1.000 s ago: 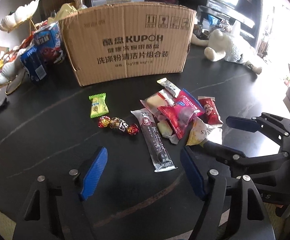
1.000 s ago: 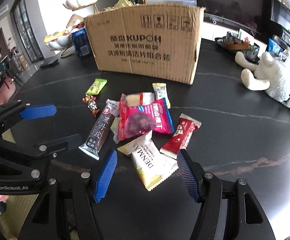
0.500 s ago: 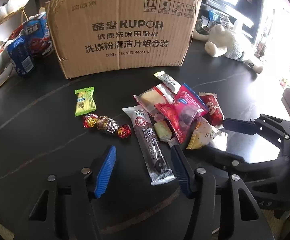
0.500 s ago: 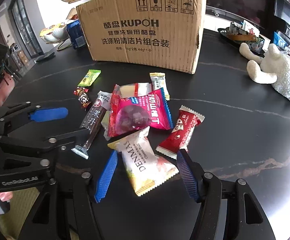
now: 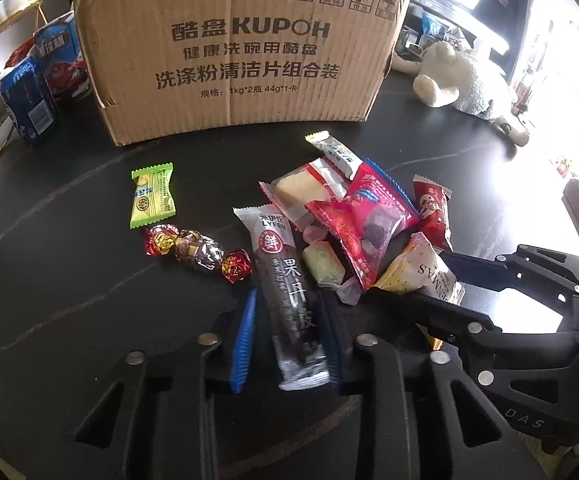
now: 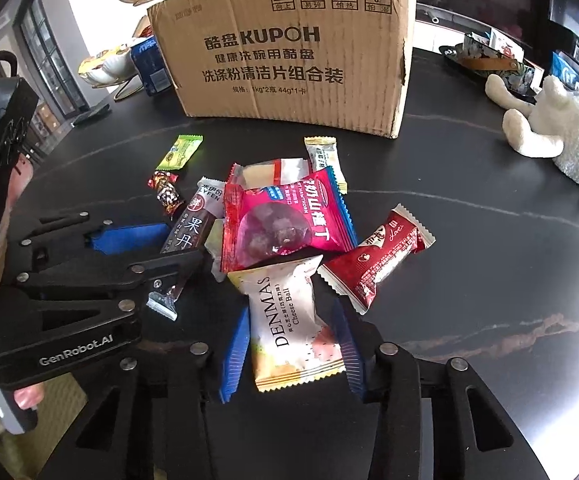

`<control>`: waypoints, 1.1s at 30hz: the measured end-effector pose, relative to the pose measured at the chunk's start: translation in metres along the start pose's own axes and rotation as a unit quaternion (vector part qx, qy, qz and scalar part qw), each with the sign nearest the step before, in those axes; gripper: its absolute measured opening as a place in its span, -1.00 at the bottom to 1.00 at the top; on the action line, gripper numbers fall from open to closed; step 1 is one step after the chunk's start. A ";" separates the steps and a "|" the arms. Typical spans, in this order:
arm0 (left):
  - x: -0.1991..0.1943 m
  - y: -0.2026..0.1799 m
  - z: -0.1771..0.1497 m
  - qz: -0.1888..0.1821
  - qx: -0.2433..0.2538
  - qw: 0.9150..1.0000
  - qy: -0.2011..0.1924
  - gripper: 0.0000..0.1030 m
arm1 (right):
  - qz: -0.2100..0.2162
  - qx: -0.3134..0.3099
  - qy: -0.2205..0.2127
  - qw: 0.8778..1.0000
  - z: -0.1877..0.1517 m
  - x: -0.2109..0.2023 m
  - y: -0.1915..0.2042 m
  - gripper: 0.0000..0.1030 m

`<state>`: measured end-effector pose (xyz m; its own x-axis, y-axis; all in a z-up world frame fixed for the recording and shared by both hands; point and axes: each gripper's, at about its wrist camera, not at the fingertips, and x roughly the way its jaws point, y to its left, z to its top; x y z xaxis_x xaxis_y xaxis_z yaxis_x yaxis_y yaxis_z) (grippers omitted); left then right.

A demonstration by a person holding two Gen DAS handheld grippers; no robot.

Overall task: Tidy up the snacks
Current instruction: 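Grasp the dark stick snack with the left tool while the right tool grasps the Denmas bun, then lift both snacks into the cardboard box and open both tools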

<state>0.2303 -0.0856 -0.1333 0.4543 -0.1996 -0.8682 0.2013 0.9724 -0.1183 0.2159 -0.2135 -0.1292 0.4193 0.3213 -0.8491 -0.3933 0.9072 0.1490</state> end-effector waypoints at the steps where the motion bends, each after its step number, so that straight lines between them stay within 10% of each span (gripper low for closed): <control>1: 0.000 0.000 0.000 0.000 0.002 1.000 0.000 -0.51 | 0.000 0.002 -0.001 1.000 0.000 0.000 0.000 -0.22; 33: -0.082 0.016 -0.008 -0.012 -0.013 0.997 -0.073 -0.62 | 0.000 0.032 -0.075 0.997 0.014 -0.053 0.035 -0.38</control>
<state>0.1895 -0.0527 -0.0675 0.5713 -0.2363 -0.7860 0.1914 0.9696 -0.1524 0.1914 -0.1952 -0.0720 0.5382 0.3541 -0.7648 -0.3418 0.9212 0.1859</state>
